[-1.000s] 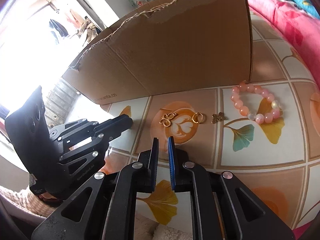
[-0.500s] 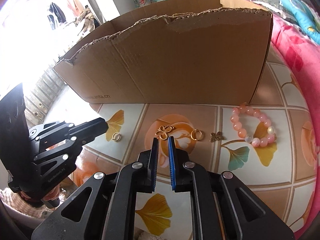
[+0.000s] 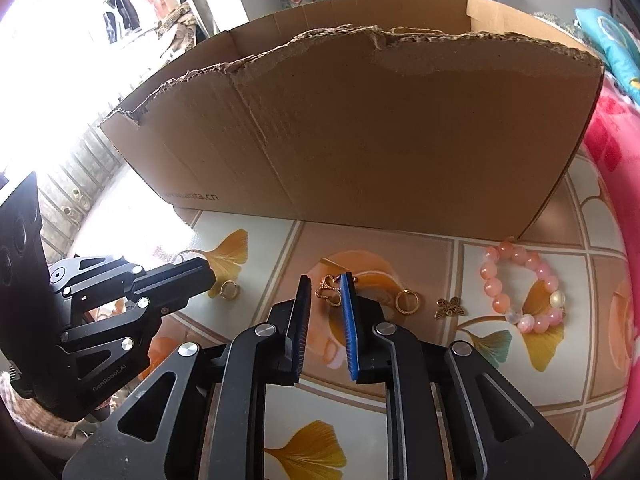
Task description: Organize jewelry
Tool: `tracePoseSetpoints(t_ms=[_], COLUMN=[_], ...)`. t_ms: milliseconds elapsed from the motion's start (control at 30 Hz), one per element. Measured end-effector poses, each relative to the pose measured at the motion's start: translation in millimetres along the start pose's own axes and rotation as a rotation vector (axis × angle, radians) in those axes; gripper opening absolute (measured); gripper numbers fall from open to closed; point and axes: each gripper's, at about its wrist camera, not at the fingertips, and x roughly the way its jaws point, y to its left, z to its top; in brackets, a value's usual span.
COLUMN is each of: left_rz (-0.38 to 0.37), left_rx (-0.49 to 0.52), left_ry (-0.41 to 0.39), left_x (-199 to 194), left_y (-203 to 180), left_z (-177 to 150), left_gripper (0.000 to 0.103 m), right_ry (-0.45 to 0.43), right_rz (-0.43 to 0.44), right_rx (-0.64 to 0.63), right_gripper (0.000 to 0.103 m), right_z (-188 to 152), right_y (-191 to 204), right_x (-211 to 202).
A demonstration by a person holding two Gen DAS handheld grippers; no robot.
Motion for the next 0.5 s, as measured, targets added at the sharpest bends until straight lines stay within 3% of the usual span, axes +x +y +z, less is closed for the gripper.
tracePoseSetpoints(t_ms=[167,500], left_rz=[-0.006,-0.008], left_rx=[-0.011,-0.024], left_ry=[0.001,-0.003], left_x=[0,0], left_y=[3,6], left_z=[-2,-4], left_gripper=[0.005,0.005], right_ry=[-0.014,0.033], right_rz=[-0.071,-0.092], right_rx=[-0.122,-0.234], right_gripper=[0.025,0.026], right_z=[9,16], right_y=[12,34], right_x=[-2,21])
